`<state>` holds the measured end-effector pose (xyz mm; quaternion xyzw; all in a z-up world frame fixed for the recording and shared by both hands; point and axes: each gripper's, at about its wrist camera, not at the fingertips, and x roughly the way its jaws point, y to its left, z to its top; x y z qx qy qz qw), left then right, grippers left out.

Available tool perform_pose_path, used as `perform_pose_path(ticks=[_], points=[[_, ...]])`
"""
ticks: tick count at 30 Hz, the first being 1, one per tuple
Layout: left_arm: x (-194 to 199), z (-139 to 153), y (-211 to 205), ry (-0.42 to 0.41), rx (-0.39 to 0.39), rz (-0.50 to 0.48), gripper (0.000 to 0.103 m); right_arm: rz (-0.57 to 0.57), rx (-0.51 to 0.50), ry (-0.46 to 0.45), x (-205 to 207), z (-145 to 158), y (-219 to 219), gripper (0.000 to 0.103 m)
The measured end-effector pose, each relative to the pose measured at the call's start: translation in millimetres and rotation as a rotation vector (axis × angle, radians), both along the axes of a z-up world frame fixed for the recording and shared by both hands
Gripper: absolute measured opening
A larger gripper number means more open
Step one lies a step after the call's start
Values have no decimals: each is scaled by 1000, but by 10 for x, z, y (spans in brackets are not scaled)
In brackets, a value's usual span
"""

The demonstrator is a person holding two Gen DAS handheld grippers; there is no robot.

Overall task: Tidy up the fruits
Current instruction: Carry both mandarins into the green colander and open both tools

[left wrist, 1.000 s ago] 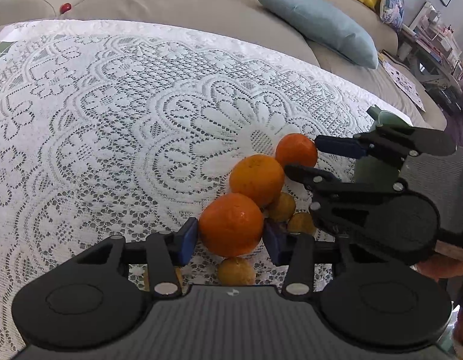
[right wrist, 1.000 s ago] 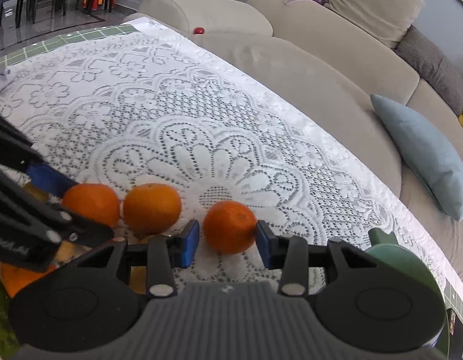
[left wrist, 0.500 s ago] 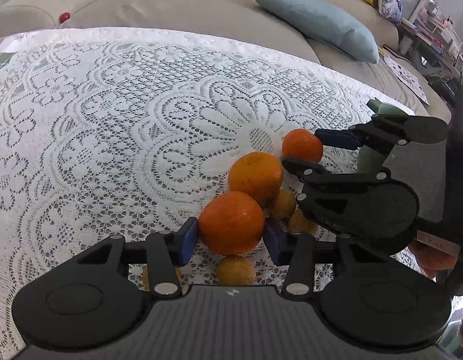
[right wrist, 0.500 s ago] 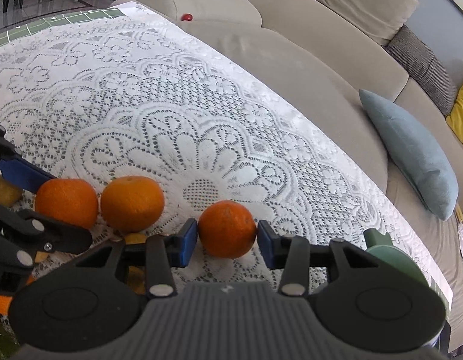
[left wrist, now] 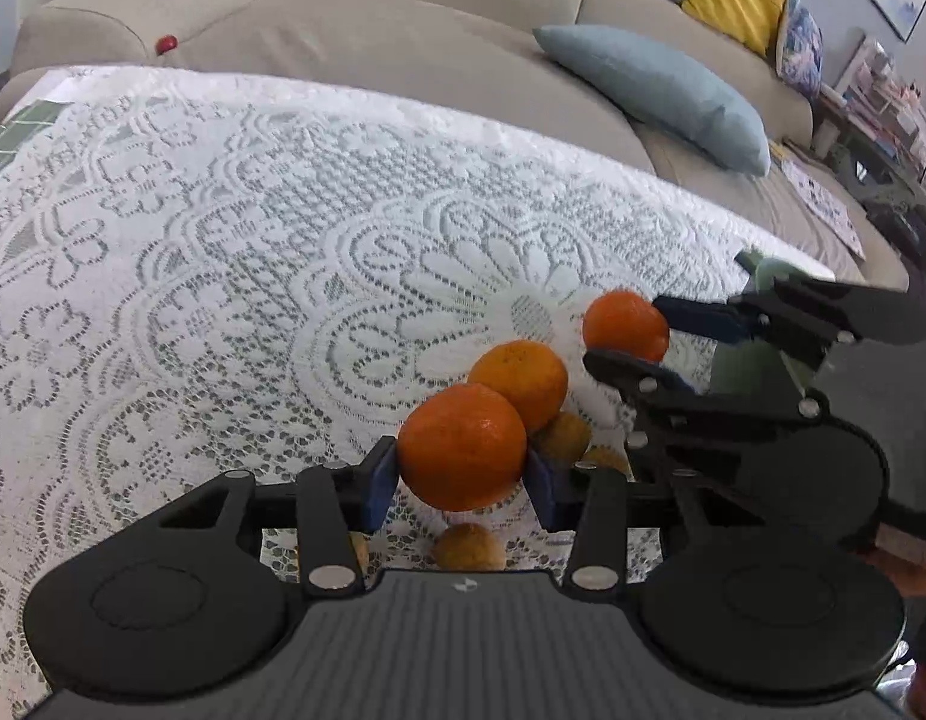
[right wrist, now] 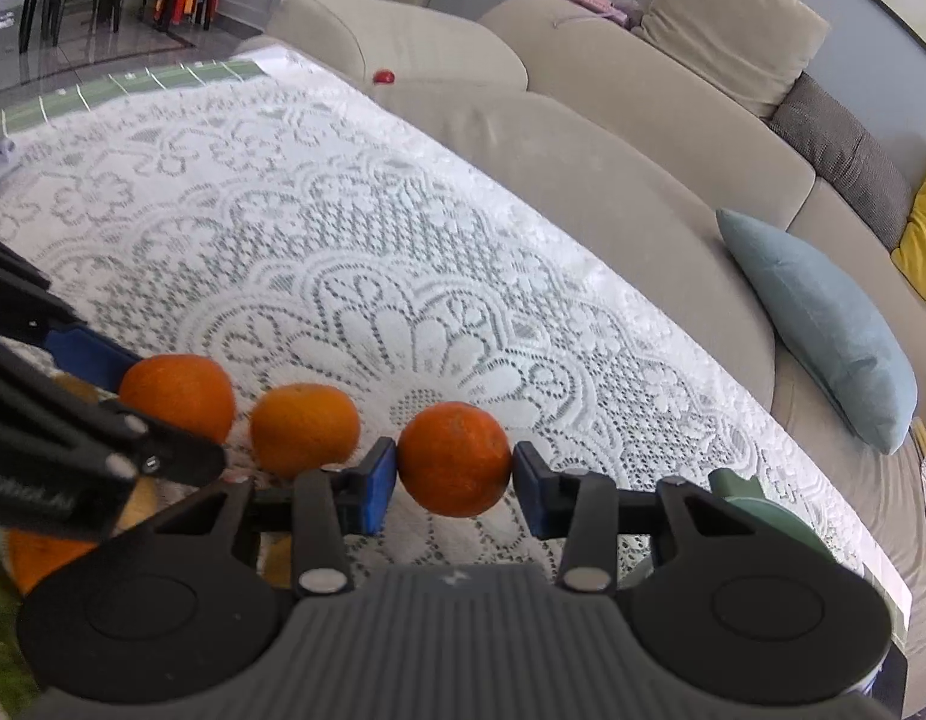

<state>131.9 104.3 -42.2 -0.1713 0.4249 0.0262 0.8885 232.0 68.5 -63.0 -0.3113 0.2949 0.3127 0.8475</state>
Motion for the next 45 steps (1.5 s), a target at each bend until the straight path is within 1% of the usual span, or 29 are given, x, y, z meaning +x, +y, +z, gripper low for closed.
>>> perform_pose_path(ticks=[6, 10, 12, 18, 23, 29, 32, 35, 39, 43, 45], points=[[-75, 163, 19, -44, 7, 60, 50, 17, 90, 38, -171, 271, -138, 39], [-95, 289, -26, -62, 15, 83, 50, 27, 146, 41, -291, 480, -269, 39], [-97, 358, -54, -66, 12, 111, 50, 32, 171, 38, -339, 587, -356, 39], [-49, 579, -206, -73, 17, 159, 50, 35, 228, 72, -311, 800, -649, 40], [52, 738, -437, -81, -18, 144, 50, 34, 172, 78, -215, 884, -872, 40], [269, 803, -746, -54, -71, 65, 50, 43, 76, 85, -80, 989, -1127, 40], [390, 799, -889, -25, -84, 24, 50, 43, 34, 112, 14, 1001, -1251, 40], [513, 783, -1007, 12, -93, -17, 50, 36, 2, 160, 126, 972, -1367, 40], [672, 728, -1124, 79, -117, -90, 50, 15, -31, 218, 252, 889, -1521, 40], [800, 654, -1233, 129, -98, -132, 50, -3, -49, 271, 357, 791, -1625, 40], [866, 588, -1258, 156, -106, -148, 50, -10, -55, 292, 406, 746, -1648, 40]])
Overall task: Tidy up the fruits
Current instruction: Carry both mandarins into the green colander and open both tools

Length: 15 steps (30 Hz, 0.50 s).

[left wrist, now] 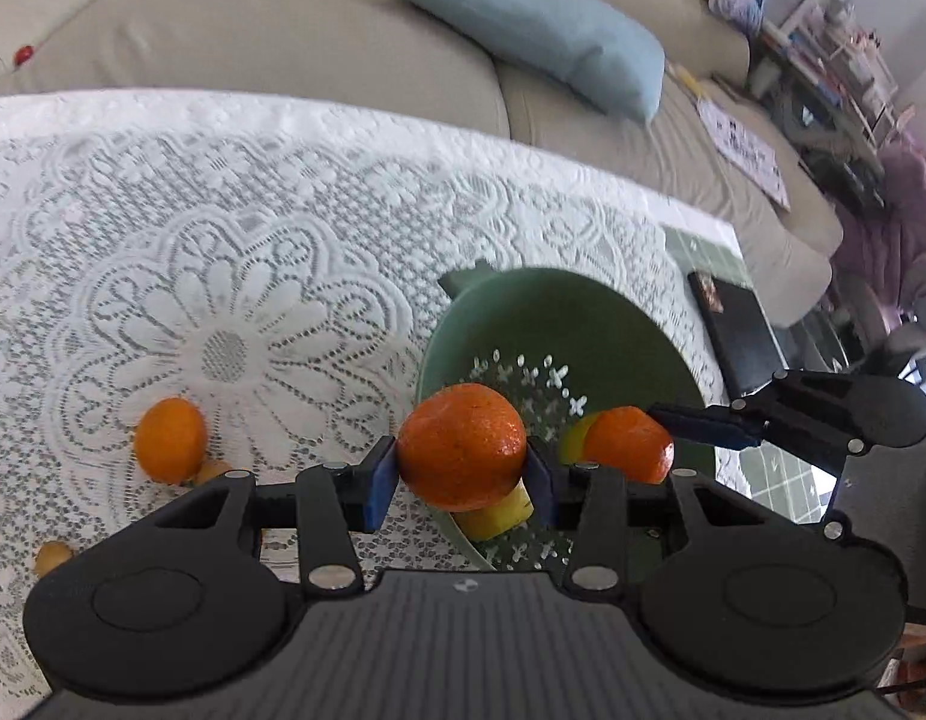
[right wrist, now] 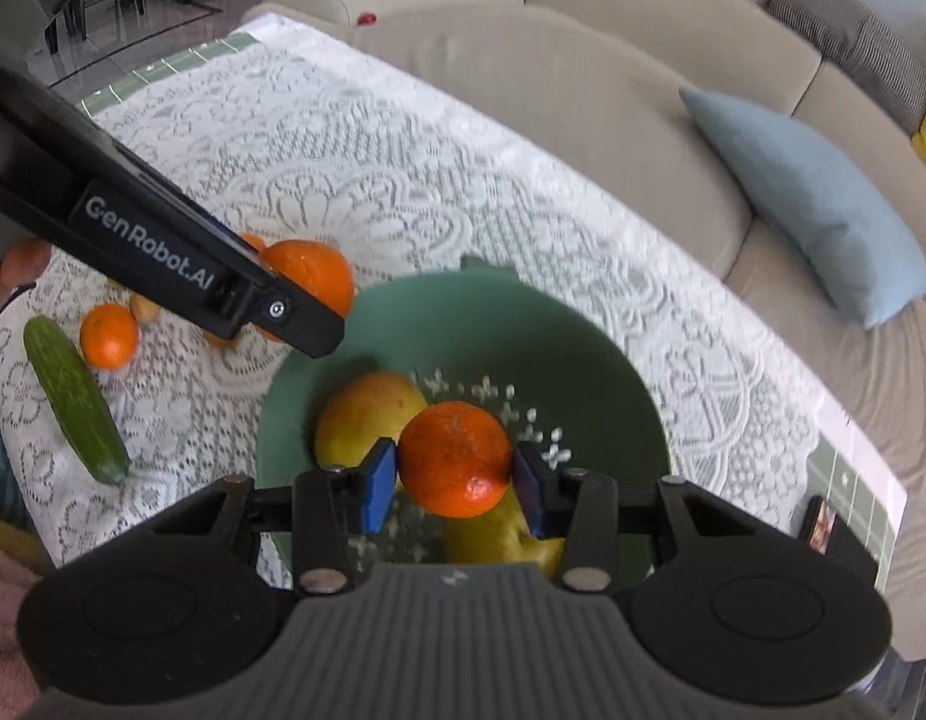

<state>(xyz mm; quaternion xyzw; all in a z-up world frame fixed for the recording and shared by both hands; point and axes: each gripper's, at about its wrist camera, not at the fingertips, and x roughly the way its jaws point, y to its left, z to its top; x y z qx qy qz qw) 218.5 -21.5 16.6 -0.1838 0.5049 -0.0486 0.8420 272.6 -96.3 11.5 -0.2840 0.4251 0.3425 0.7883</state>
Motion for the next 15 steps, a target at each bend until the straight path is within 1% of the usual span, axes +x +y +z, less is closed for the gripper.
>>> perform_pose_path(ticks=[3, 7, 11, 15], points=[[90, -74, -27, 20, -29, -25, 50, -10, -14, 13, 69, -57, -13, 40], [179, -61, -115, 11, 42, -29, 50, -12, -19, 25, 161, -97, 7, 40], [238, -1, -216, -3, 117, -59, 50, -11, -37, 28, 255, -153, 75, 40], [260, 95, -296, -37, 148, -92, 50, -9, -44, 34, 323, -179, 80, 40]])
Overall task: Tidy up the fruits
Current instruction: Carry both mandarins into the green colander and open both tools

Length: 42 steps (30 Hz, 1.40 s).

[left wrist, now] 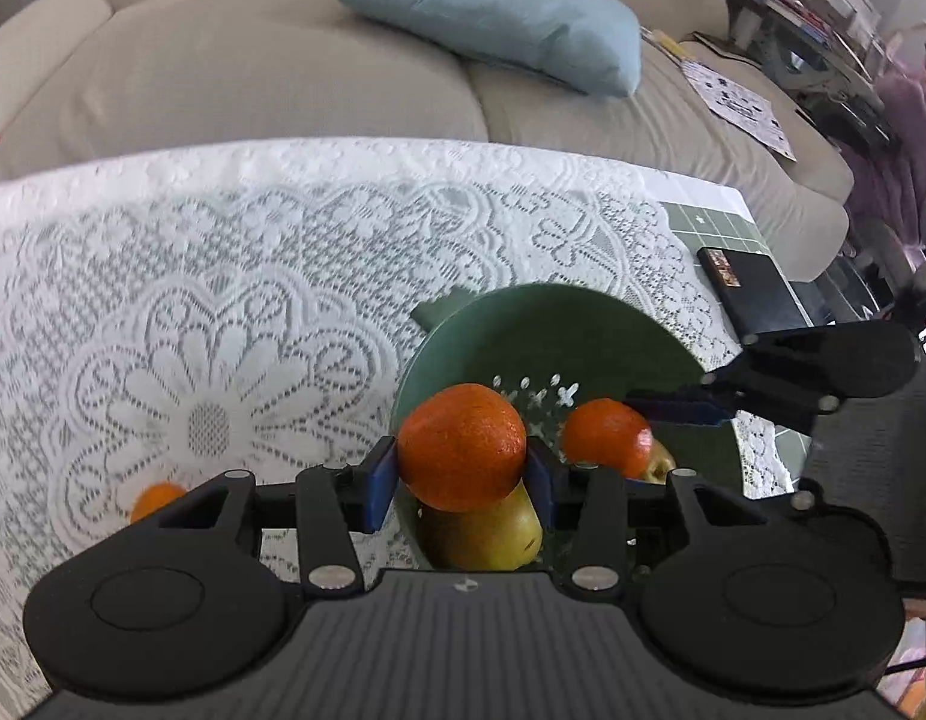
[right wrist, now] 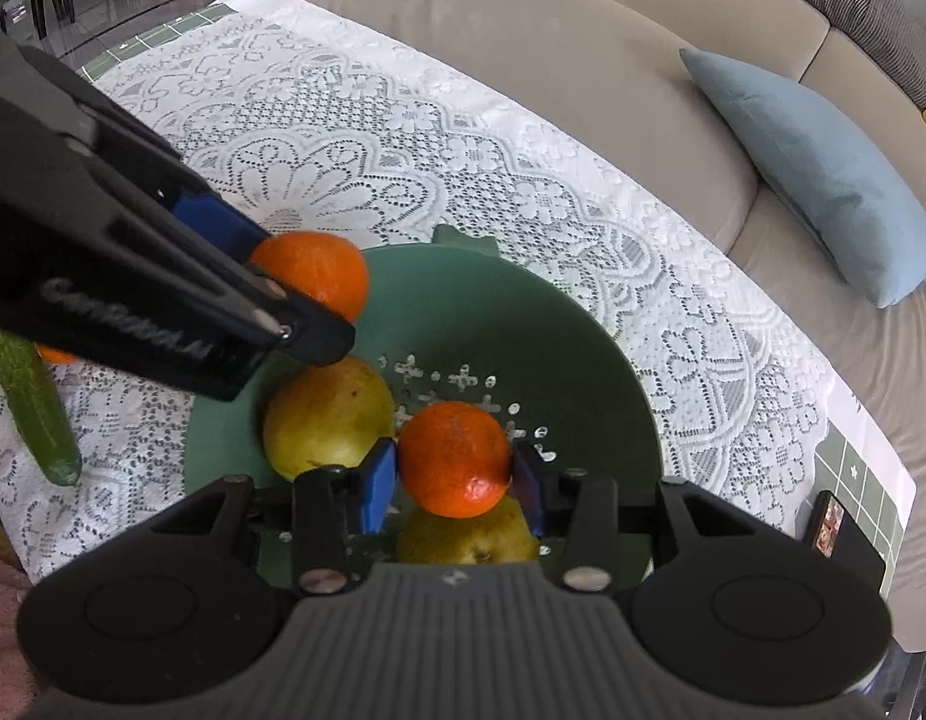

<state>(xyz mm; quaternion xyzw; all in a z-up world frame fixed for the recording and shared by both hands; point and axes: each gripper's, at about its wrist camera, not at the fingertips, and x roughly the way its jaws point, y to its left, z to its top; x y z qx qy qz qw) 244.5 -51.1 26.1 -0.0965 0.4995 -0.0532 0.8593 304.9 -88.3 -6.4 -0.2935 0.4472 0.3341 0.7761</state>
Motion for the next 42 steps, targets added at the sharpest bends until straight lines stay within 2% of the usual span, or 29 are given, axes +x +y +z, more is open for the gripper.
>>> perform_pose_path(ticks=[9, 16, 27, 32, 37, 40, 42], points=[[236, -129, -243, 56, 9, -95, 50, 17, -16, 19, 115, -79, 4, 39], [404, -341, -183, 128, -15, -67, 50, 44, -46, 26, 149, -151, 53, 39], [495, -431, -167, 150, -20, -58, 51, 44, -63, 57, 202, -264, 93, 38], [493, -434, -165, 149, -26, -65, 56, 49, -76, 59, 177, -269, 111, 38], [475, -435, -157, 149, -41, -59, 60, 47, -89, 51, 173, -257, 147, 51], [446, -418, -155, 150, -38, -51, 60, 55, -99, 35, 134, -221, 163, 53], [421, -396, -142, 147, -45, -50, 60, 59, -101, 23, 102, -185, 159, 57]])
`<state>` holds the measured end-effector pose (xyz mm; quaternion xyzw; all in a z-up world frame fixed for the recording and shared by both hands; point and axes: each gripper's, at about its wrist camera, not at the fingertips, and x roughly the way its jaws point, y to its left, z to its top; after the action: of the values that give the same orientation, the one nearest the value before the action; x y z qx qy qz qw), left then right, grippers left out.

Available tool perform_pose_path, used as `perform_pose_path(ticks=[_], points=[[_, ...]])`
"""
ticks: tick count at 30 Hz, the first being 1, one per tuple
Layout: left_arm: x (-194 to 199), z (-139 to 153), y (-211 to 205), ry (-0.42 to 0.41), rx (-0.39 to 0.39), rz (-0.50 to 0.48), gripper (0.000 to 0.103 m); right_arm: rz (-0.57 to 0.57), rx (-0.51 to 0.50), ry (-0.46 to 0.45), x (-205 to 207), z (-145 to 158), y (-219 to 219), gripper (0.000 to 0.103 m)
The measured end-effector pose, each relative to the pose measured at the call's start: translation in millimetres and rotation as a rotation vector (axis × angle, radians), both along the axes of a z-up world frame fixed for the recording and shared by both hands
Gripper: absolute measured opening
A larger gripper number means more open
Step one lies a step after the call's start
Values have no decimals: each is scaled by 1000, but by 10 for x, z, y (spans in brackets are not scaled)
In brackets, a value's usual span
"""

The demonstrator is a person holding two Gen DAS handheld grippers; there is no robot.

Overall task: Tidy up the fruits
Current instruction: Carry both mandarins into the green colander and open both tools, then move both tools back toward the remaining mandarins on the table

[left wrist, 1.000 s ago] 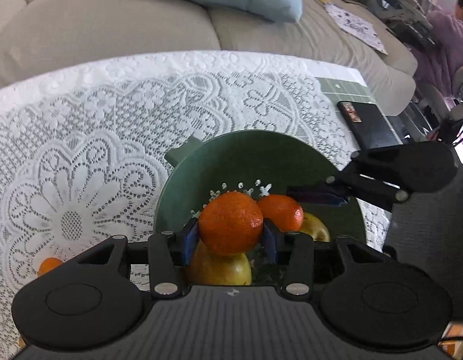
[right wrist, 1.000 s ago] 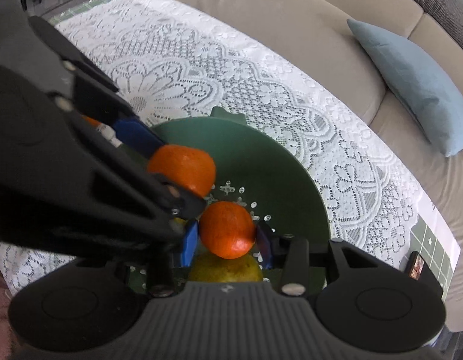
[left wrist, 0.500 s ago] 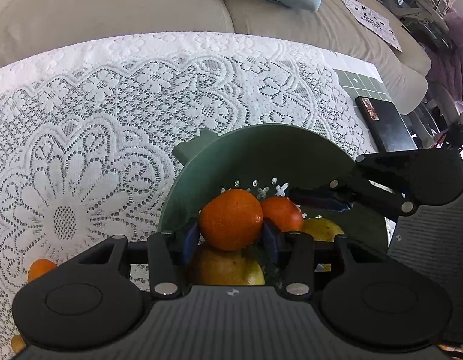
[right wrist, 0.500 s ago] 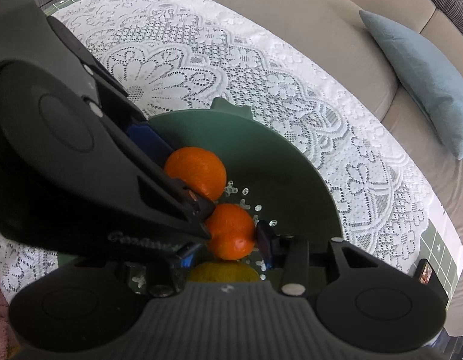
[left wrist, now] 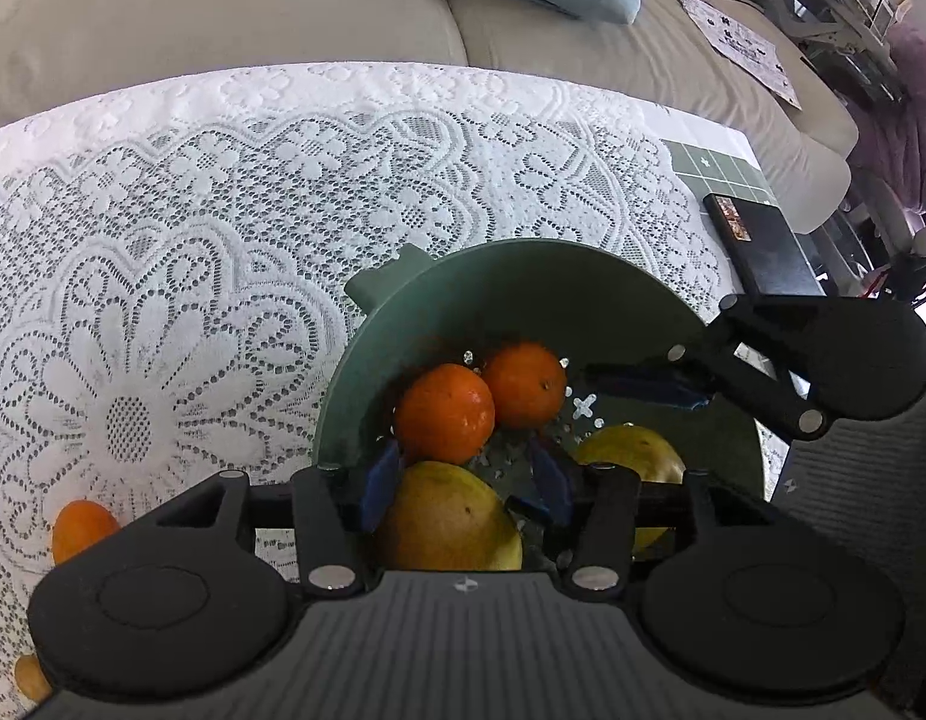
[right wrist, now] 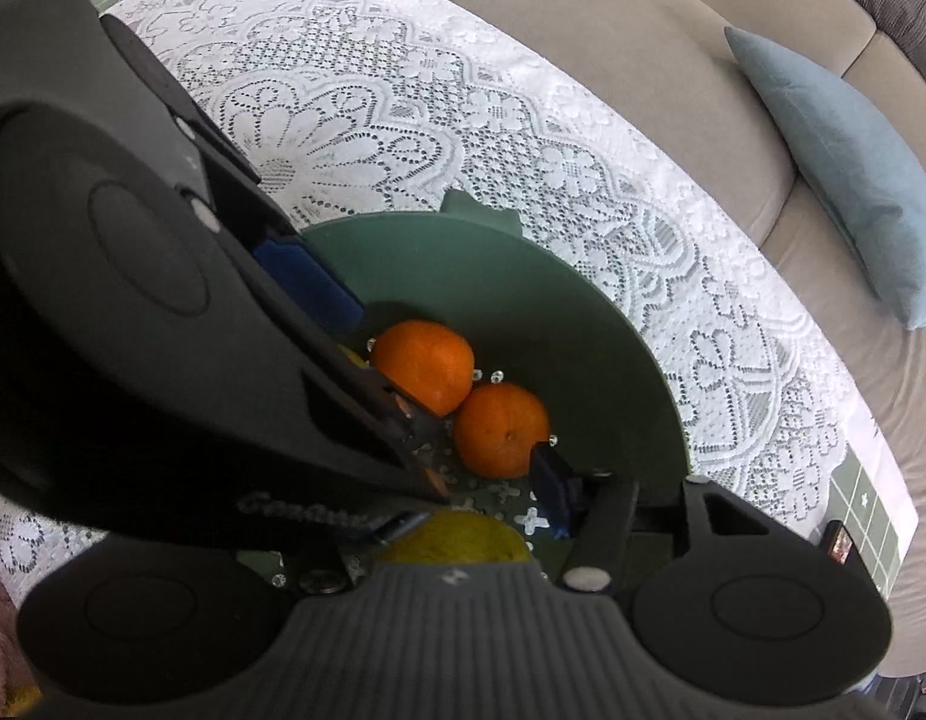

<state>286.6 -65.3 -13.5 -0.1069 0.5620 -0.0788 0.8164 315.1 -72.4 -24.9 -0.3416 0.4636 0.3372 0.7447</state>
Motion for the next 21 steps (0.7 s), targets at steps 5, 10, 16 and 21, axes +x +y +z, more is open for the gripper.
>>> perform_pose_path(ticks=[5, 10, 16, 21], points=[[-97, 115, 19, -27, -3, -6, 60, 5, 8, -41, -88, 118, -15, 70], [-255, 292, 96, -71, -12, -9, 61, -22, 35, -87, -196, 274, -58, 70], [-550, 538, 254, -149, -17, -17, 62, -91, 145, -99, -339, 485, -88, 80], [-817, 623, 422, -187, 23, -35, 62, -78, 219, -59, -561, 528, -22, 80]])
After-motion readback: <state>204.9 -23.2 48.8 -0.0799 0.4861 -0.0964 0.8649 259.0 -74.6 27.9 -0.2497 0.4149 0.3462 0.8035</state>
